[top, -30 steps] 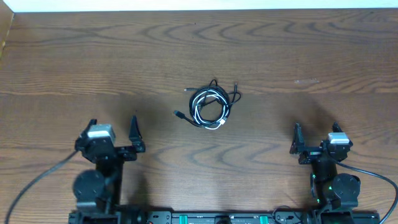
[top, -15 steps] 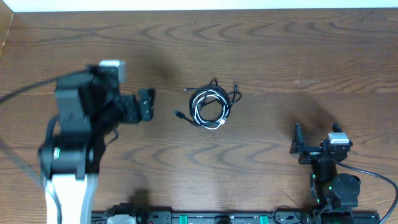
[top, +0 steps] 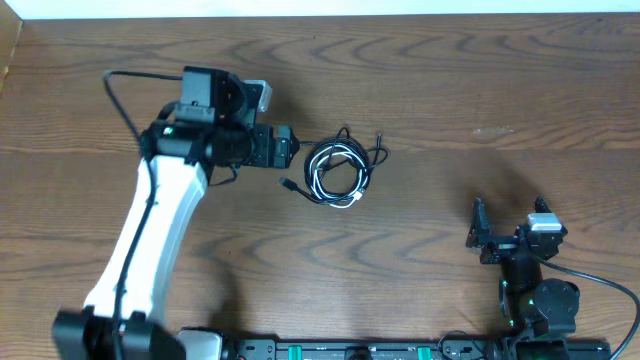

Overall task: Untangle cables
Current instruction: 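Reach the left gripper forward and lower it onto the cable bundle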

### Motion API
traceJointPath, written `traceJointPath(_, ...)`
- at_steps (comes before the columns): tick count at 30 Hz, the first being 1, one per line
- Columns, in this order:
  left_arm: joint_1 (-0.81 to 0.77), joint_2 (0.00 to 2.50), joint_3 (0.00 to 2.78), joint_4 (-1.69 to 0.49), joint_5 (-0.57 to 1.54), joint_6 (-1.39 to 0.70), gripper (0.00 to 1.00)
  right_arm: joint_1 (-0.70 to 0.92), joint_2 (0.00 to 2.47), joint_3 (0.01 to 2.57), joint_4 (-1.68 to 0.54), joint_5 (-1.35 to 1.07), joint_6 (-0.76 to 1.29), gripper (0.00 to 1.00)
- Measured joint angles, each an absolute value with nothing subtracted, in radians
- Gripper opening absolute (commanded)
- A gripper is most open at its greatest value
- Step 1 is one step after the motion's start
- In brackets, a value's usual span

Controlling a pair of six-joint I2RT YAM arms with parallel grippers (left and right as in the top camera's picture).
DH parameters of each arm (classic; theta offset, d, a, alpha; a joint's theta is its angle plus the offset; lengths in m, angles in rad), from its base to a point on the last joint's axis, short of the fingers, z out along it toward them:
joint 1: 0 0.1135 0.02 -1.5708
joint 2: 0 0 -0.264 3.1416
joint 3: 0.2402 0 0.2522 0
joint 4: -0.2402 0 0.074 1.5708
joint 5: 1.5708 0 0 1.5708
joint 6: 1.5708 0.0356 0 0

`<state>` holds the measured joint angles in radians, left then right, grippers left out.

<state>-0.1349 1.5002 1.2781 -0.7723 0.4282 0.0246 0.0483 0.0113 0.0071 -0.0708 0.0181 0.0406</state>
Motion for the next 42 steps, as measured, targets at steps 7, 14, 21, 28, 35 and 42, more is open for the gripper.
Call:
traceJointPath(7,-0.166,1.635,1.278,-0.644,0.418,0.023,0.98,0.048,0.011,0.007,-0.07,0.018,0.041,0.99)
traceJointPath(14,-0.289,1.743,1.278,-0.542,0.237,0.025,0.98,0.048,0.011,0.007,-0.07,0.018,0.041,0.99)
traceJointPath(21,-0.374,1.829,1.278,-0.518,0.101,0.034,0.94,0.048,0.011,0.007,-0.07,0.018,0.041,0.99)
traceJointPath(28,-0.366,1.883,1.278,-0.486,0.059,0.041,0.85,0.048,0.011,0.007,-0.071,0.018,0.041,0.99)
traceJointPath(35,-0.363,1.932,1.278,-0.481,0.081,0.039,0.74,0.048,0.011,0.007,-0.07,0.018,0.041,0.99)
traceJointPath(42,-0.363,1.934,1.278,-0.454,0.107,0.042,0.61,0.048,0.011,0.007,-0.07,0.018,0.041,0.99)
